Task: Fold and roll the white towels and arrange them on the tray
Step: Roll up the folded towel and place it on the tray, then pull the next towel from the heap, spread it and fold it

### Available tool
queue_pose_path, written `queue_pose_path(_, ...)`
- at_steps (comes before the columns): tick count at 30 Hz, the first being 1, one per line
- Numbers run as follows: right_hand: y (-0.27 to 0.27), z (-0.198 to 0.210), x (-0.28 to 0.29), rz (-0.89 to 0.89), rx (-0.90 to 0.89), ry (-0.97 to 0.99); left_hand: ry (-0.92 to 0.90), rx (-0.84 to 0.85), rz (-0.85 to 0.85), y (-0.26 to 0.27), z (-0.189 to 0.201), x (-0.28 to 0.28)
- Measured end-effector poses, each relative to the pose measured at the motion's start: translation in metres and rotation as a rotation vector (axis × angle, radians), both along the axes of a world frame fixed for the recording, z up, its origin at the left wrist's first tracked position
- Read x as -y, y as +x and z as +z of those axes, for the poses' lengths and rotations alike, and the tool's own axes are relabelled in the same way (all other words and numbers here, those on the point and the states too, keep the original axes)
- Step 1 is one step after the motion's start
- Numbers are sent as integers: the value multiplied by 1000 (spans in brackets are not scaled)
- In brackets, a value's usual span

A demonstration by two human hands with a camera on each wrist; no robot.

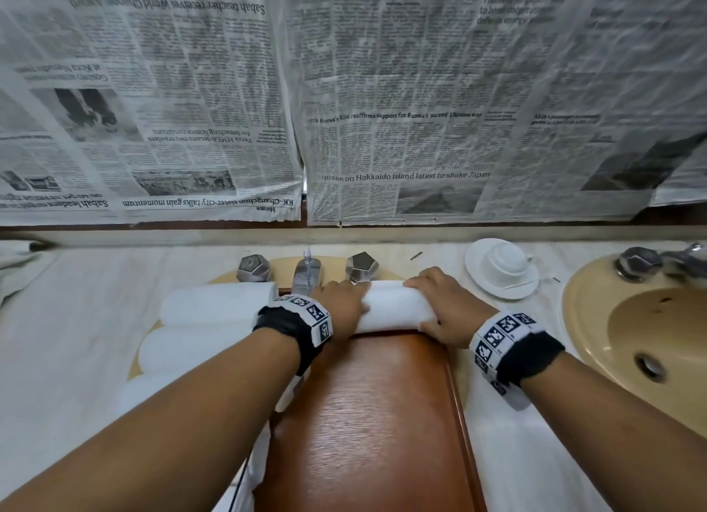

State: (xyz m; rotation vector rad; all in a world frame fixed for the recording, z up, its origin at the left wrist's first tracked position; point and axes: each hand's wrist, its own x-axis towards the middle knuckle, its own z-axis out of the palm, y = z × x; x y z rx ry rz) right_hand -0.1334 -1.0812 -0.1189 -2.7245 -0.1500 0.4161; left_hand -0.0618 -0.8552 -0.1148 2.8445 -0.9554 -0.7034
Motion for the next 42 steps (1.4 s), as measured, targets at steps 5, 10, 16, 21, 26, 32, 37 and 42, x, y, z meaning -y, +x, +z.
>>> queue_pose_path(5, 7, 6, 5, -56, -25, 53, -138, 155, 57, -10, -3, 0)
queue_pose_path(10, 16, 11, 8, -87, -111, 64, -64, 385, -42, -23, -4, 7)
queue_pose_path(16, 29, 6, 4, -130, -168, 11, 16, 346, -80, -19, -7, 14)
queue_pose_path(21, 31, 16, -8, -173, -39, -196, 1, 203, -90, -6, -5, 17)
queue_pose_path(26, 13, 18, -16, -154, 65, -137, 29, 161, -103, 2, -8, 20)
queue_pose_path(32, -6, 10, -19, -226, 86, -47, 64, 214, -97, -2, -8, 19)
queue_pose_path(37, -15, 20, -24, -172, 40, -163, 74, 331, -44, -18, 0, 14)
queue_pose_path(42, -32, 33, -29, -158, 96, -195, -20, 342, 75, -33, 30, -17)
